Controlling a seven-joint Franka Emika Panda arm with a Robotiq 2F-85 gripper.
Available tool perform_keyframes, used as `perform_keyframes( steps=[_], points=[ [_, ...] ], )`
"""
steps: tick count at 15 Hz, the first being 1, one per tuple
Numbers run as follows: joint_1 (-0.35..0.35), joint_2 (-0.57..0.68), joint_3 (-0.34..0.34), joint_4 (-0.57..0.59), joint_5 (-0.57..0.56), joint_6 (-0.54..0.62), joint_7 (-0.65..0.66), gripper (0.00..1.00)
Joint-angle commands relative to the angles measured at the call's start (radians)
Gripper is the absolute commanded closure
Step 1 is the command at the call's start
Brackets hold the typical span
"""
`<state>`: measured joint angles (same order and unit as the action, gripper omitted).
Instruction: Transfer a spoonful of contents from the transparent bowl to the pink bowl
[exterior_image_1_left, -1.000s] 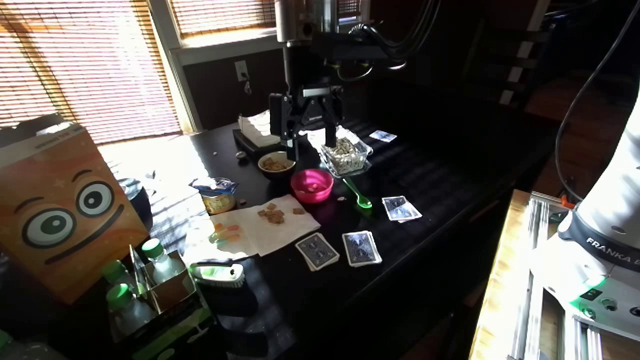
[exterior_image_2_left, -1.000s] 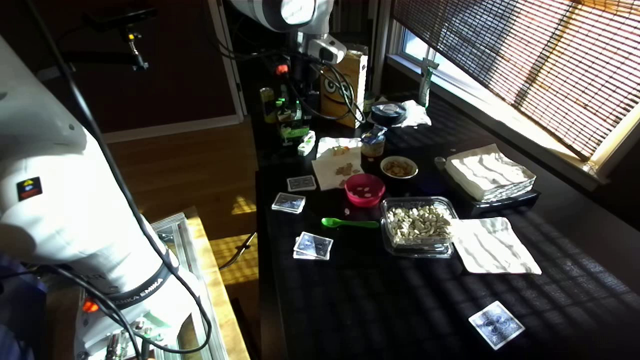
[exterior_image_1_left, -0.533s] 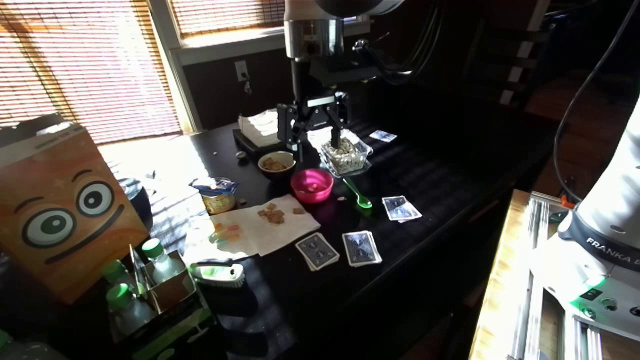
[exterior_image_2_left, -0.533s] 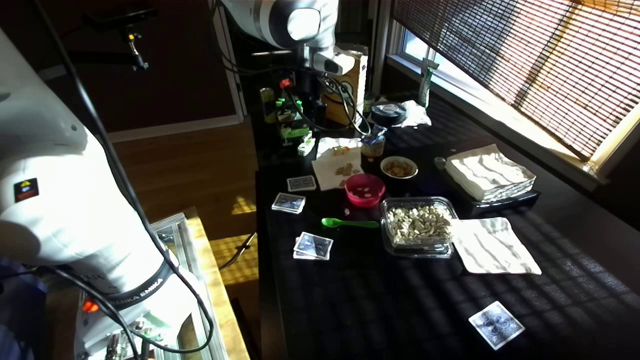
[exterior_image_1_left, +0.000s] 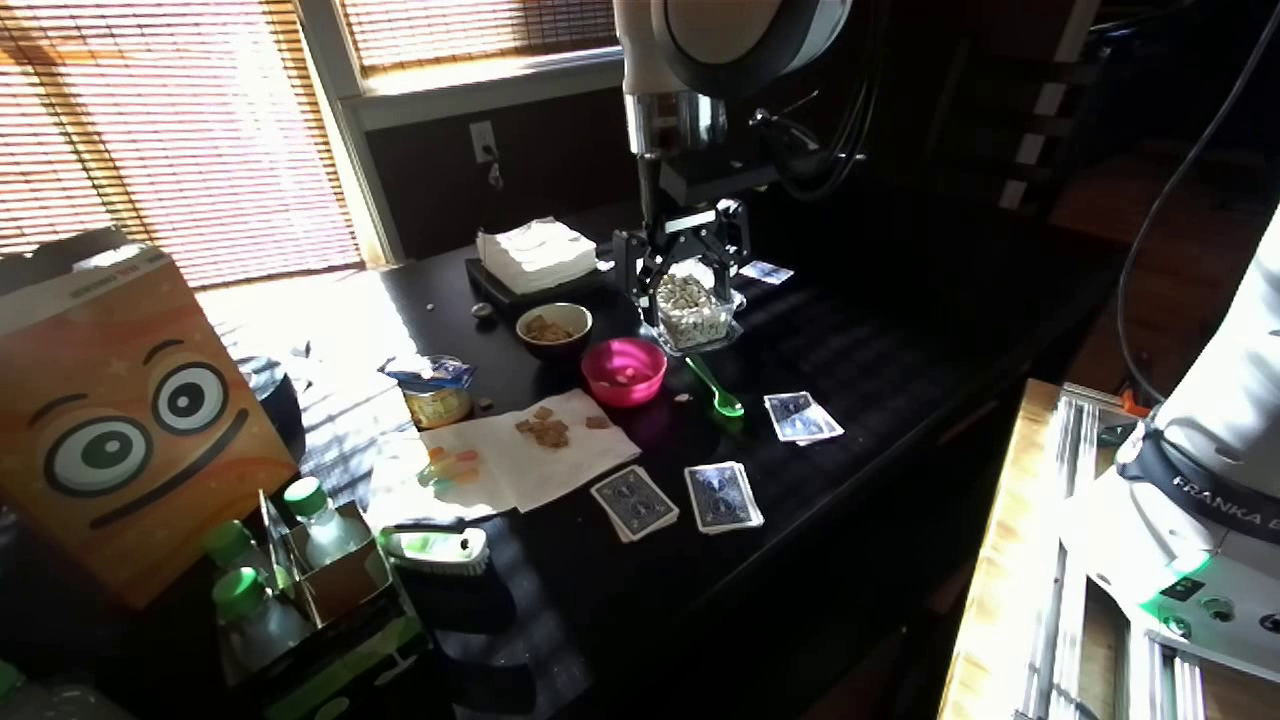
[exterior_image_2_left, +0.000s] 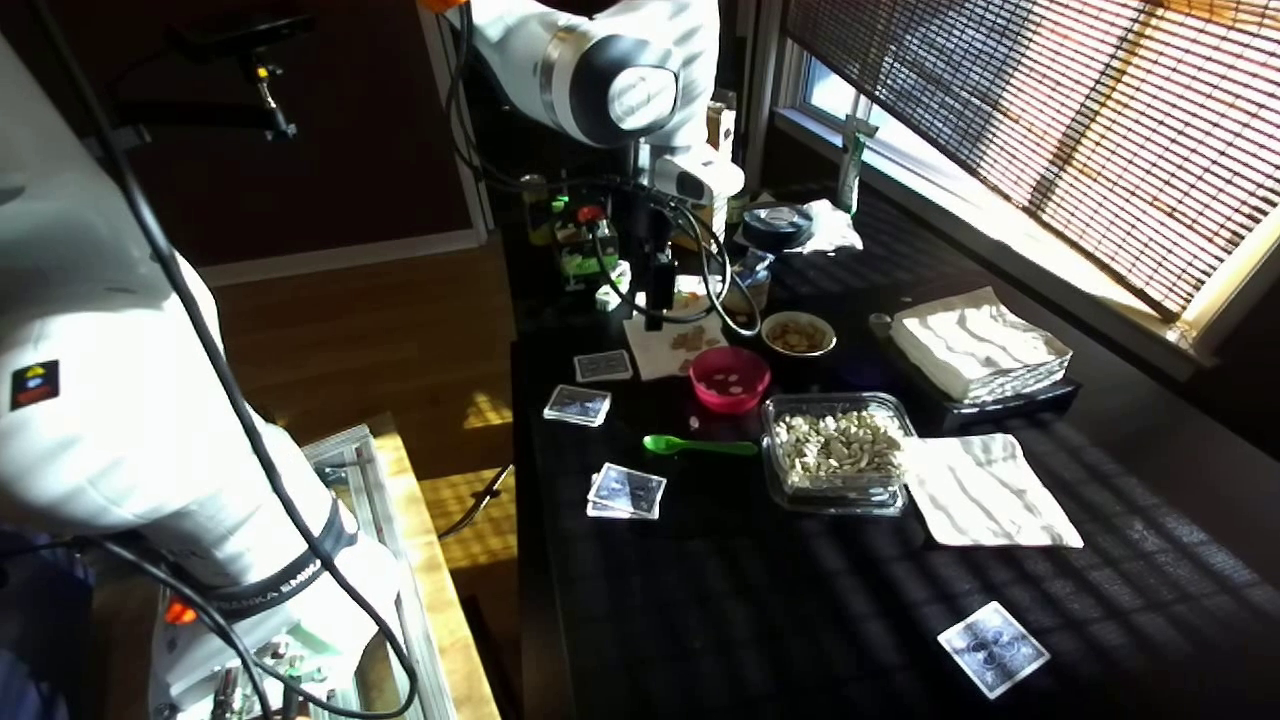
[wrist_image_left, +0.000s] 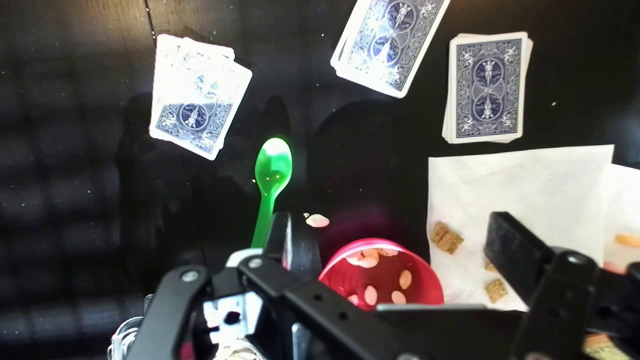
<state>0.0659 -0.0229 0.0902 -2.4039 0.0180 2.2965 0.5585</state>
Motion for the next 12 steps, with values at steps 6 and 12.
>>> perform_keyframes(
  steps=[6, 12],
  points=[
    [-0.016, 0.093, -0.029, 0.025, -0.038, 0.009, 0.107, 0.00],
    [-0.040, 0.188, -0.089, 0.015, 0.020, 0.135, 0.002, 0.00]
  ],
)
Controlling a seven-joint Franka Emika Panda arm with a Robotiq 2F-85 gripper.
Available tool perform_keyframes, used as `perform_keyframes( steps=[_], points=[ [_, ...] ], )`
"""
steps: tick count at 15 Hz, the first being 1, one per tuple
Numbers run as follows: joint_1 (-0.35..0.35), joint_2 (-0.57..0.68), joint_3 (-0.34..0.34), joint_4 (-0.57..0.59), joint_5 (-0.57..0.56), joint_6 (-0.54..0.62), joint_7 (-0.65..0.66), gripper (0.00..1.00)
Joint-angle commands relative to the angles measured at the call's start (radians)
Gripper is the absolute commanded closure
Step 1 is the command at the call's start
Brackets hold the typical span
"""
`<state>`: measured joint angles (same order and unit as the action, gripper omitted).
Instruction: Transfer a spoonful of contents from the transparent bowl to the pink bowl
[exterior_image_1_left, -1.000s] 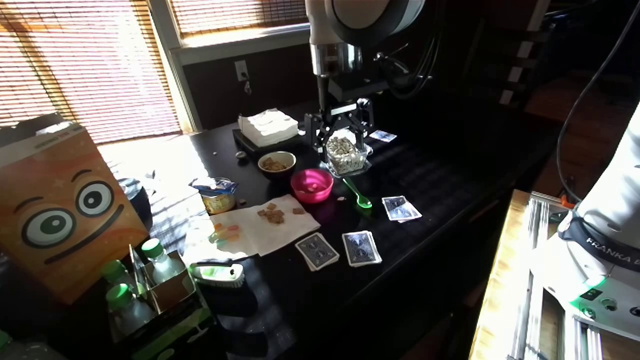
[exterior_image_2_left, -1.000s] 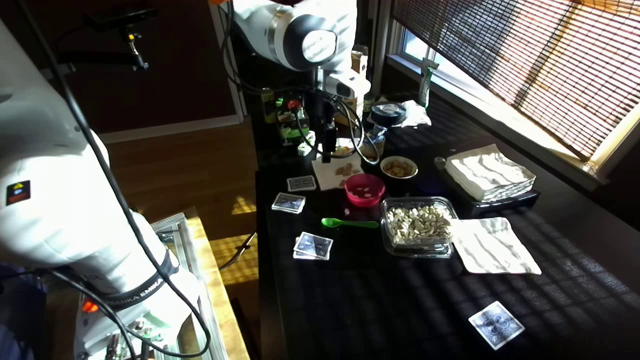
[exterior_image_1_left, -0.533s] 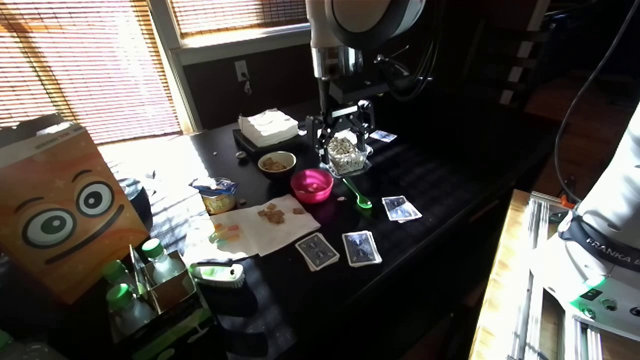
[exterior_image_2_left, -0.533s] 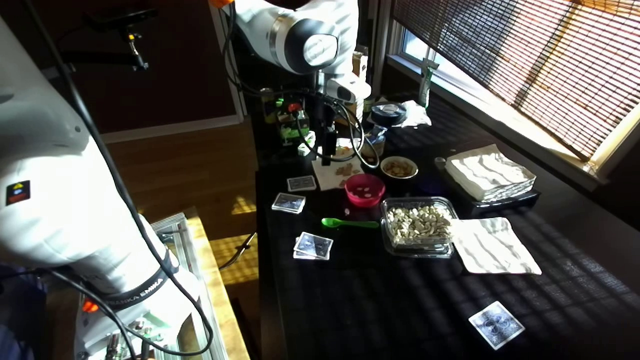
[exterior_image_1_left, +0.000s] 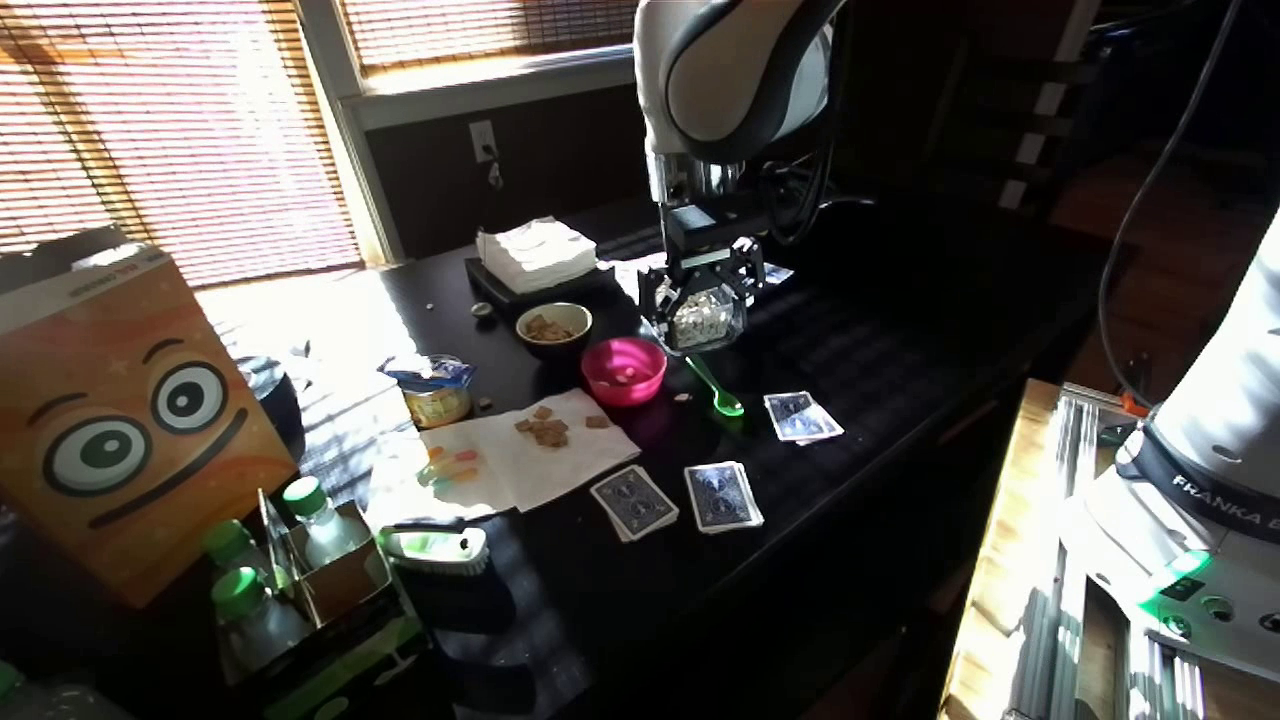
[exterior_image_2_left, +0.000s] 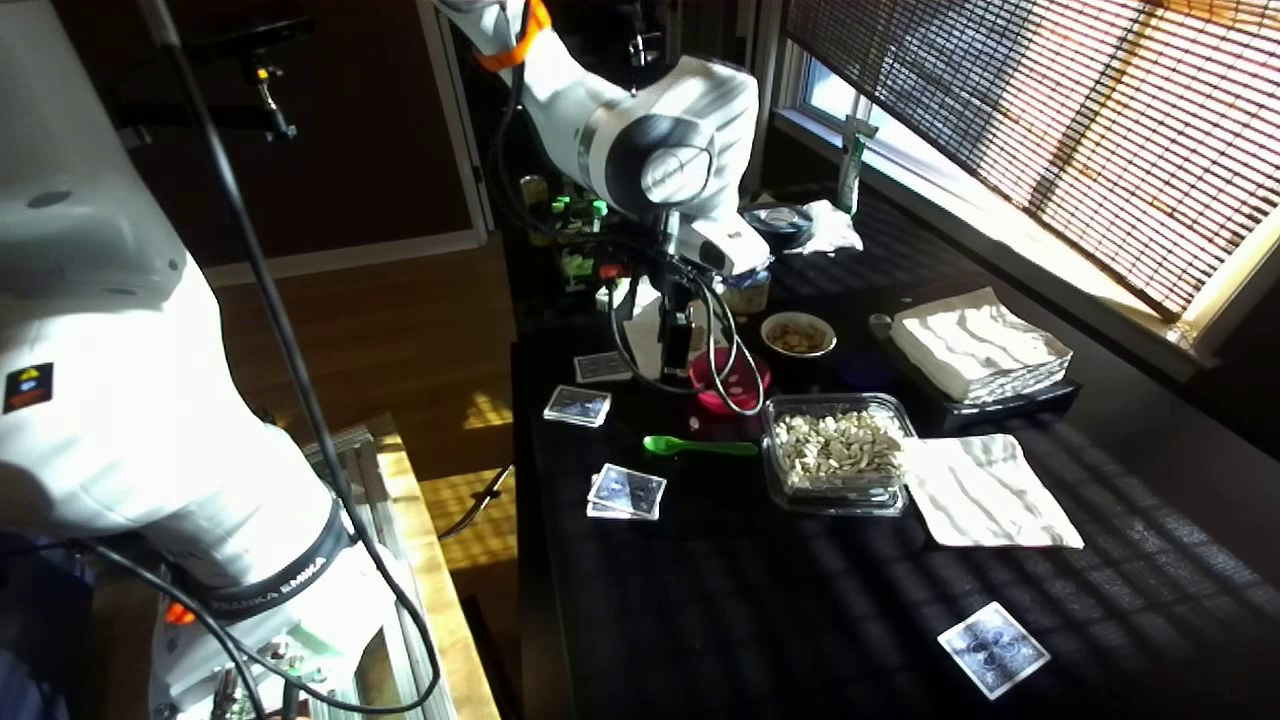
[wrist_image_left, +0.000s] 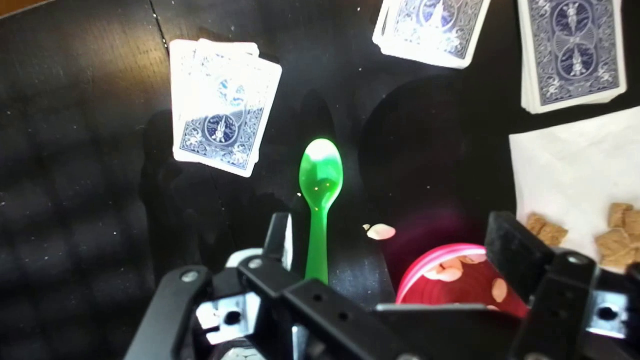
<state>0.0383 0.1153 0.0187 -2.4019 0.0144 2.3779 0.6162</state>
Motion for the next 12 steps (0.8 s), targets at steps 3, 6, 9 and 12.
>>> perform_keyframes(
  steps=[3, 6, 9, 12],
  points=[
    [-0.018, 0.087, -0.045, 0.002, 0.017, 0.137, -0.090, 0.00],
    [-0.006, 0.125, -0.076, -0.005, -0.007, 0.203, -0.058, 0.00],
    [-0.005, 0.161, -0.091, -0.008, 0.006, 0.244, -0.073, 0.00],
    [-0.004, 0.188, -0.108, -0.014, 0.009, 0.282, -0.081, 0.00]
  ],
)
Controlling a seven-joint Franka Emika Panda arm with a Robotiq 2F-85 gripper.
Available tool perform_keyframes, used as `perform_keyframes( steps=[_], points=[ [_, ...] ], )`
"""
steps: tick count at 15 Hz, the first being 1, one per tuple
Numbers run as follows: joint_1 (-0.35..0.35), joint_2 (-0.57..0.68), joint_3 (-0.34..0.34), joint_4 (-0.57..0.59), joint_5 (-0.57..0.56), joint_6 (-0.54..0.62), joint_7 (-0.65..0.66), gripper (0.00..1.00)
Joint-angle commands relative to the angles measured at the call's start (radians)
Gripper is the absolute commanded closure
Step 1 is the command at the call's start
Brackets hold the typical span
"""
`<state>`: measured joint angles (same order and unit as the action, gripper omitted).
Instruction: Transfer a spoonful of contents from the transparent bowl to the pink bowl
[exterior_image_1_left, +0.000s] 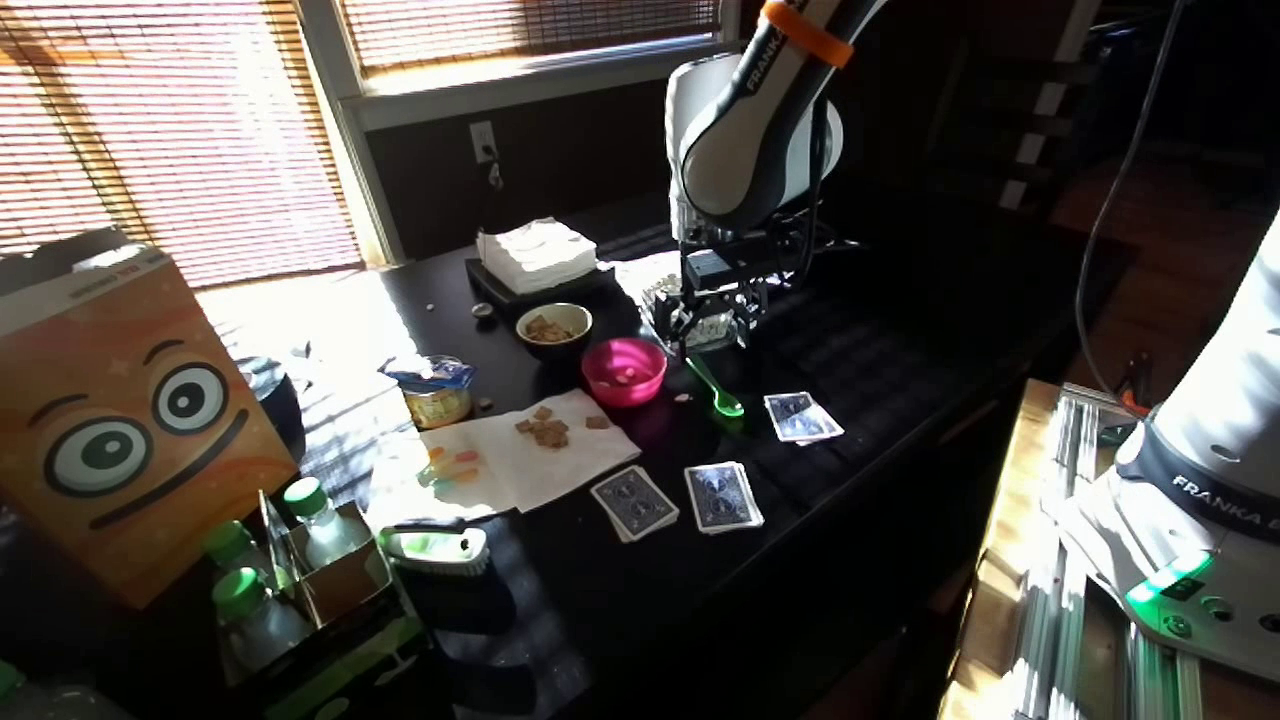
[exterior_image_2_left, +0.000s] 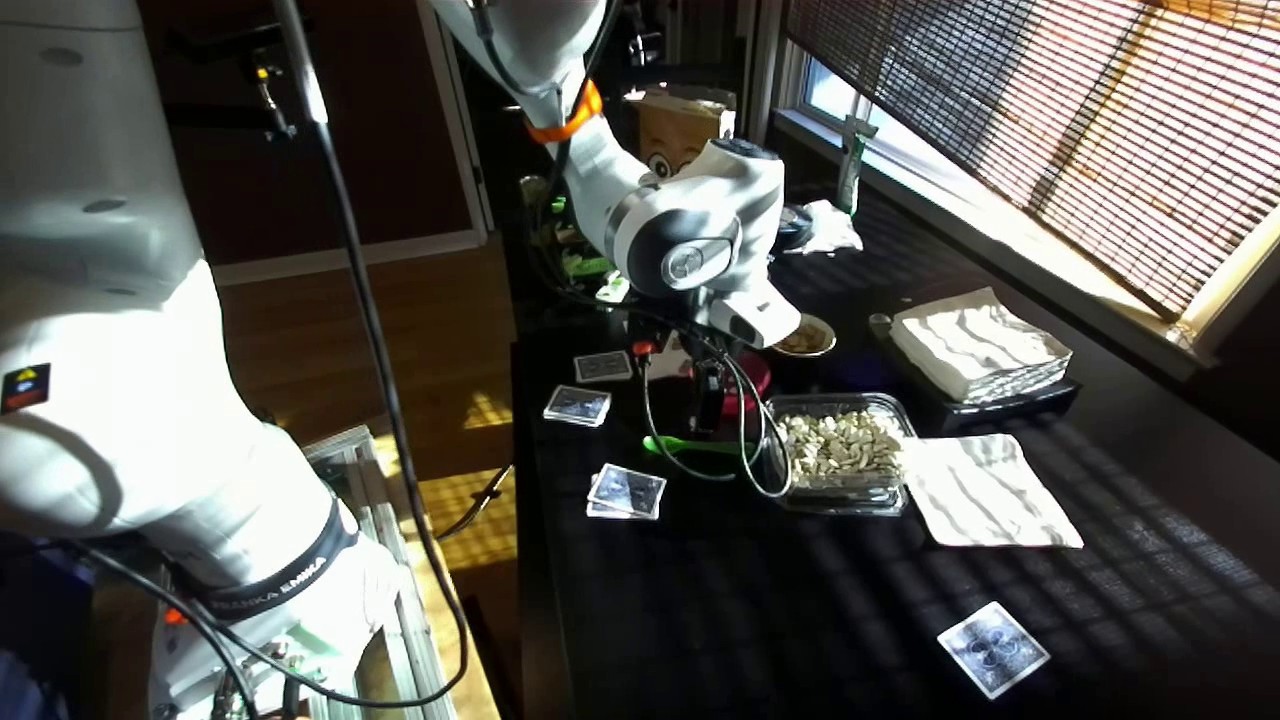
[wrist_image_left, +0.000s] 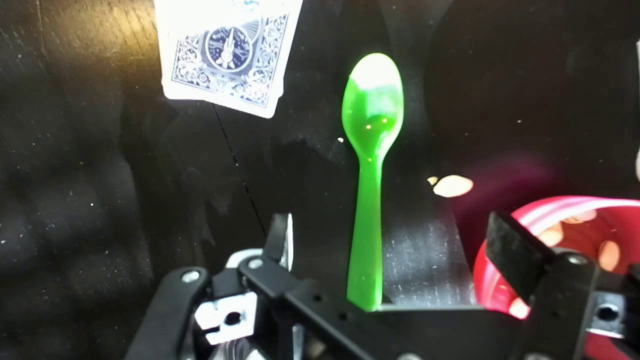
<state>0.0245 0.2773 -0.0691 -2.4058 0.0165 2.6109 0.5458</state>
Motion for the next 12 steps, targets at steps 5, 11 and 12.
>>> perform_keyframes(
  steps=[5, 11, 12],
  points=[
    [0.019, 0.078, -0.036, -0.003, 0.023, 0.101, -0.002, 0.00],
    [0.022, 0.117, -0.035, 0.000, 0.053, 0.132, -0.008, 0.00],
    [0.020, 0.119, -0.033, 0.000, 0.062, 0.134, -0.011, 0.00]
  ],
)
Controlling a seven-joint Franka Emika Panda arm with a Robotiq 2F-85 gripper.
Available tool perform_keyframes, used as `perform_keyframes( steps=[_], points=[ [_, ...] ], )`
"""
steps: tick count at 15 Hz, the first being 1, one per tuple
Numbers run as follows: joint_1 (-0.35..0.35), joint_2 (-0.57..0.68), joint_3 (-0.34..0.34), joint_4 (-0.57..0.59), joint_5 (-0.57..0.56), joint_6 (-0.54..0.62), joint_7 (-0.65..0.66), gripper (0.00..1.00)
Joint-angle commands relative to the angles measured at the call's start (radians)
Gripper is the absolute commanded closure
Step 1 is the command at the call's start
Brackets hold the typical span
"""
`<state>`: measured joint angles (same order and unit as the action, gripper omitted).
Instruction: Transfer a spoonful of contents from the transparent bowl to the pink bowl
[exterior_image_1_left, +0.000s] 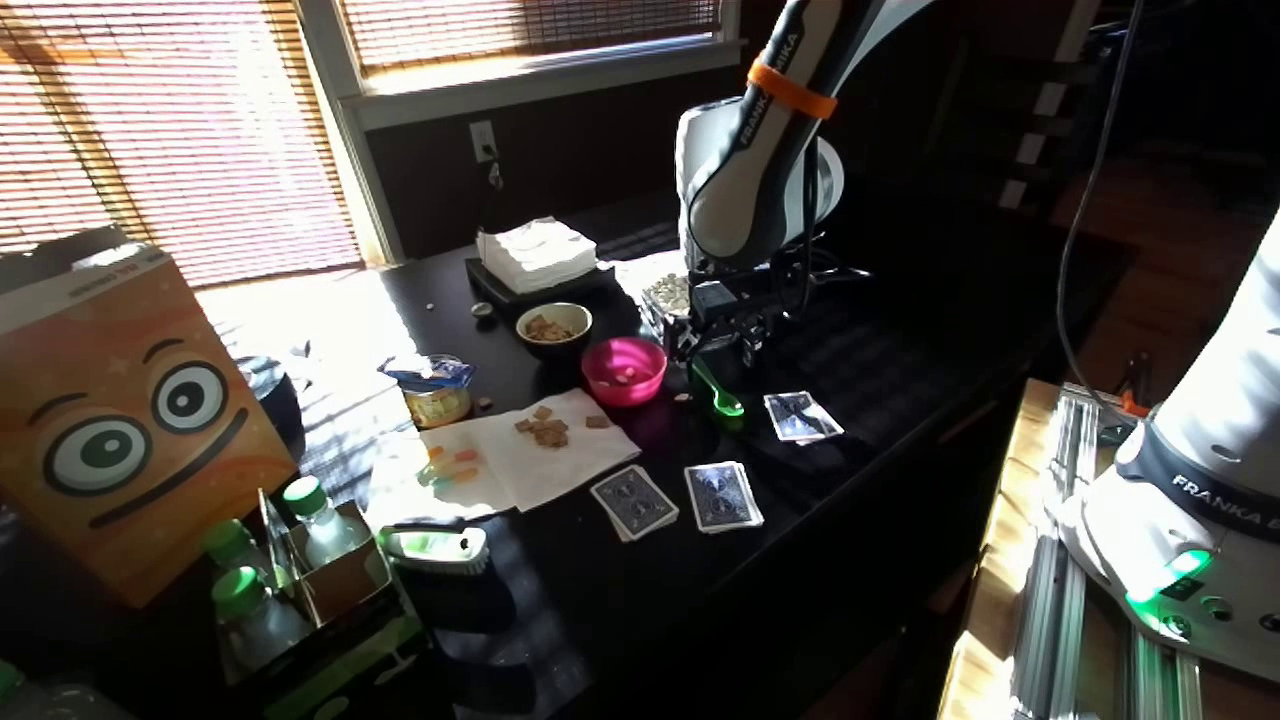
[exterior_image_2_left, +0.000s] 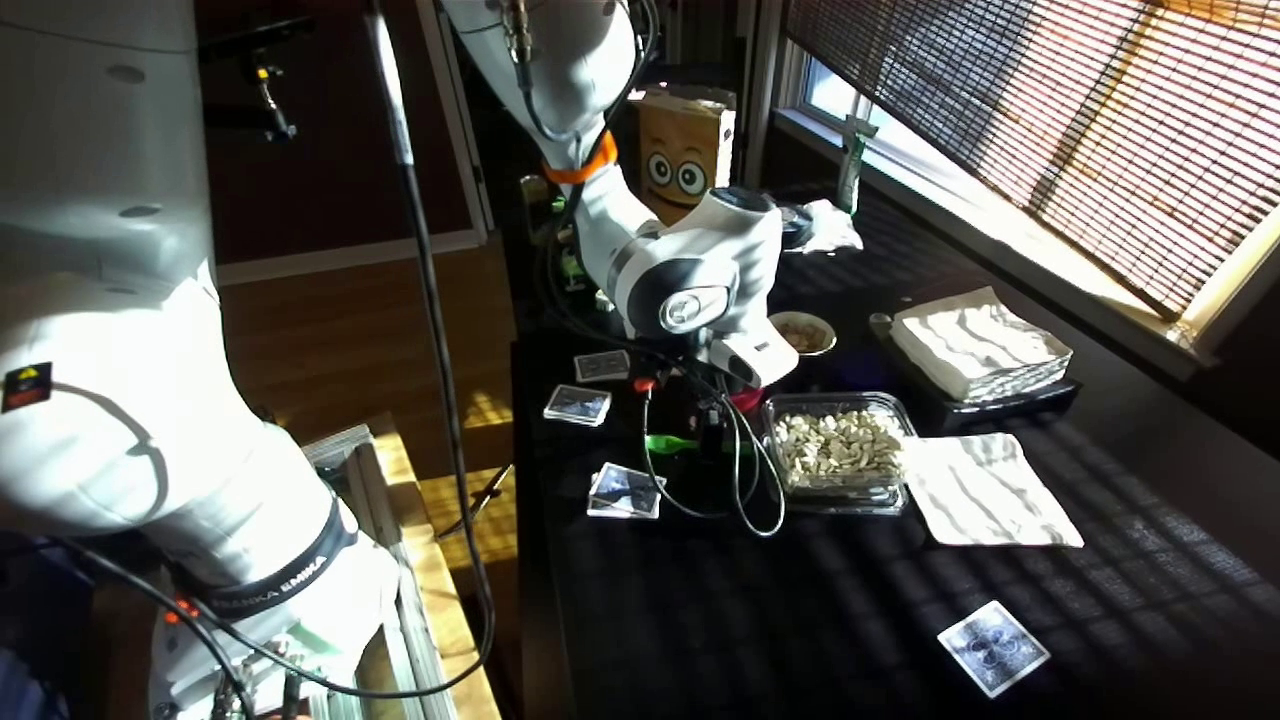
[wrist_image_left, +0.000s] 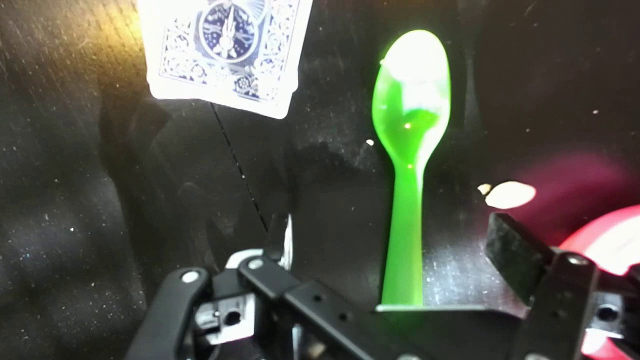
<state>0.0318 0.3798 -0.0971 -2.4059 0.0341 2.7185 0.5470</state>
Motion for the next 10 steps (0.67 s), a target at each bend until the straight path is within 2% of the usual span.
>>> perform_keyframes(
  steps=[1, 2, 3, 6, 7, 8, 10],
  points=[
    [0.011, 0.019, -0.004, -0.001, 0.053, 0.029, -0.016, 0.00],
    [0.011, 0.021, -0.003, -0.001, 0.059, 0.029, -0.017, 0.07],
    [0.011, 0.022, -0.003, 0.000, 0.065, 0.030, -0.019, 0.26],
    [0.015, 0.024, -0.007, 0.000, 0.074, 0.032, -0.015, 0.48],
    [0.016, 0.023, -0.007, 0.000, 0.075, 0.035, -0.014, 0.21],
    [0.015, 0.023, -0.007, 0.000, 0.078, 0.040, -0.014, 0.12],
    [0.016, 0.025, -0.006, 0.003, 0.084, 0.054, -0.013, 0.05]
  ],
)
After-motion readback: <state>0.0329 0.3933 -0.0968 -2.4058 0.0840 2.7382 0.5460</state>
